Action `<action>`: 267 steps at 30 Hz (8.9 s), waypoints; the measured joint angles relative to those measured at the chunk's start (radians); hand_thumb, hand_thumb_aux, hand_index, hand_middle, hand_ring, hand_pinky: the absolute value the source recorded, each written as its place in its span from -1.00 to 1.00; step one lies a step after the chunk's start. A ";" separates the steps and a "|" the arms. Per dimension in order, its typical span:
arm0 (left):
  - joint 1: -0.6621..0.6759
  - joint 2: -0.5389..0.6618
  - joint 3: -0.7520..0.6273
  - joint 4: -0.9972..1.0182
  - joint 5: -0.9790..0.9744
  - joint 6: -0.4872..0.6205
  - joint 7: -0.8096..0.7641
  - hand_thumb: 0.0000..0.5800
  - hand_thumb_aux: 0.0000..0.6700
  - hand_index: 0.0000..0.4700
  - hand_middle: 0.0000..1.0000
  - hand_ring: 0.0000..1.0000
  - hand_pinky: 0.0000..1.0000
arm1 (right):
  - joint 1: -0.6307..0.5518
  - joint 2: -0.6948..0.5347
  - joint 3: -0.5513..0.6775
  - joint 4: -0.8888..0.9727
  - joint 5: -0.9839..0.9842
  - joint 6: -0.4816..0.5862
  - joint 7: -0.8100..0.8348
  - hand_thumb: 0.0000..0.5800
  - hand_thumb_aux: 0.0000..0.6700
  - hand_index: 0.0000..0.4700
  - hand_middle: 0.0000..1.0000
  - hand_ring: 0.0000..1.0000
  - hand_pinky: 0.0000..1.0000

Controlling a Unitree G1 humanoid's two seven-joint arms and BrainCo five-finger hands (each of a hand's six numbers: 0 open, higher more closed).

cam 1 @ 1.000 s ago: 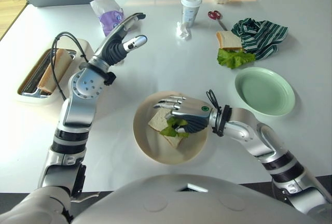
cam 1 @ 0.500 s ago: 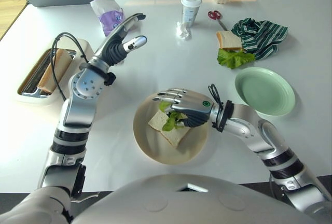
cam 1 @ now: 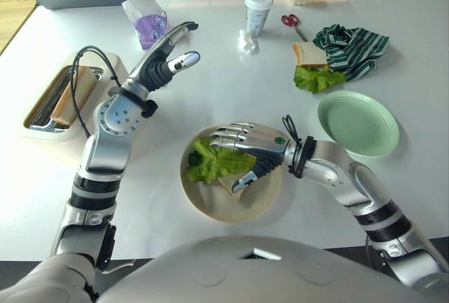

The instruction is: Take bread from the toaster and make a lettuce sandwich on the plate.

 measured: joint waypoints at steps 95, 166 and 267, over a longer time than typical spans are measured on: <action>0.120 0.456 0.756 0.215 -0.244 -0.041 -0.207 1.00 1.00 1.00 1.00 1.00 1.00 | 0.126 -0.097 -0.211 0.217 -0.209 0.197 -0.342 -1.00 -1.00 -1.00 -1.00 -1.00 -1.00; 0.313 0.003 -0.271 -0.059 -0.242 0.315 -0.174 1.00 1.00 1.00 1.00 1.00 1.00 | 0.414 -0.132 -0.245 -0.377 0.386 0.277 0.164 -1.00 -1.00 -1.00 -1.00 -1.00 -1.00; 0.654 0.378 -0.071 -0.184 -0.409 -0.026 -0.733 1.00 1.00 1.00 1.00 1.00 1.00 | 0.456 -0.191 -0.170 -0.094 0.584 0.219 0.309 1.00 1.00 1.00 1.00 1.00 1.00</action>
